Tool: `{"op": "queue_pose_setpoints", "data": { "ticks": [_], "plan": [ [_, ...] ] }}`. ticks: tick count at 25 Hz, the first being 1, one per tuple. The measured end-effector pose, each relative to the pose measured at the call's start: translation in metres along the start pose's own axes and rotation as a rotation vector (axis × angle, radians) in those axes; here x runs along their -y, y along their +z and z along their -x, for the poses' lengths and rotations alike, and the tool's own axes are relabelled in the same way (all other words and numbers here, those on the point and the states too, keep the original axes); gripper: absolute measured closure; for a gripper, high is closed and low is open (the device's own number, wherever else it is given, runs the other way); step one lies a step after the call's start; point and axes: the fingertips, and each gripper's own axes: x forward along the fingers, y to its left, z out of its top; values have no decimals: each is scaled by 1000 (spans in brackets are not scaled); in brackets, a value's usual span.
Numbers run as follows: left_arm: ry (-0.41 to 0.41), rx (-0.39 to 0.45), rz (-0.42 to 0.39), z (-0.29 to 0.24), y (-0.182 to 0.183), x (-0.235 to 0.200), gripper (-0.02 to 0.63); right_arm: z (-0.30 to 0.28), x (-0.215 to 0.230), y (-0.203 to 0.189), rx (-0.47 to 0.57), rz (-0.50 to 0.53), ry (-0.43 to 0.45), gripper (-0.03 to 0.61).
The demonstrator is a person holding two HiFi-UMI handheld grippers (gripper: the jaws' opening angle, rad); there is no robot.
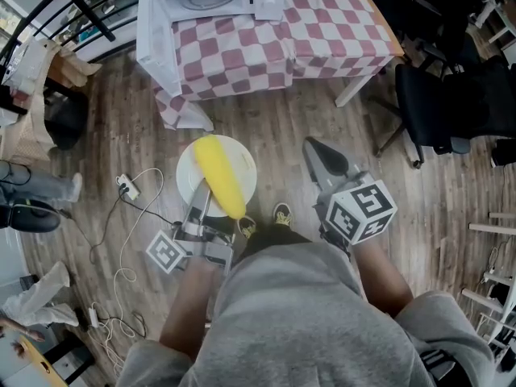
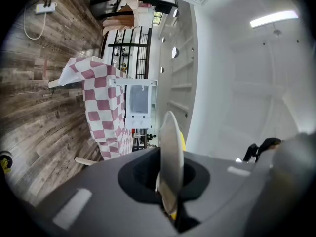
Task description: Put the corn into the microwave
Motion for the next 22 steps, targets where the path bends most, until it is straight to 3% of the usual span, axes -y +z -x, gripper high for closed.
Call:
{"op": "queue_pose_setpoints", "data": {
  "ticks": [12, 22],
  "plan": [
    [9, 15, -21, -37, -21, -3, 601, -4, 36, 15, 39, 12, 0, 580],
    [37, 112, -55, -72, -36, -8, 601, -12, 56, 35, 110, 89, -108, 580]
  ]
}}
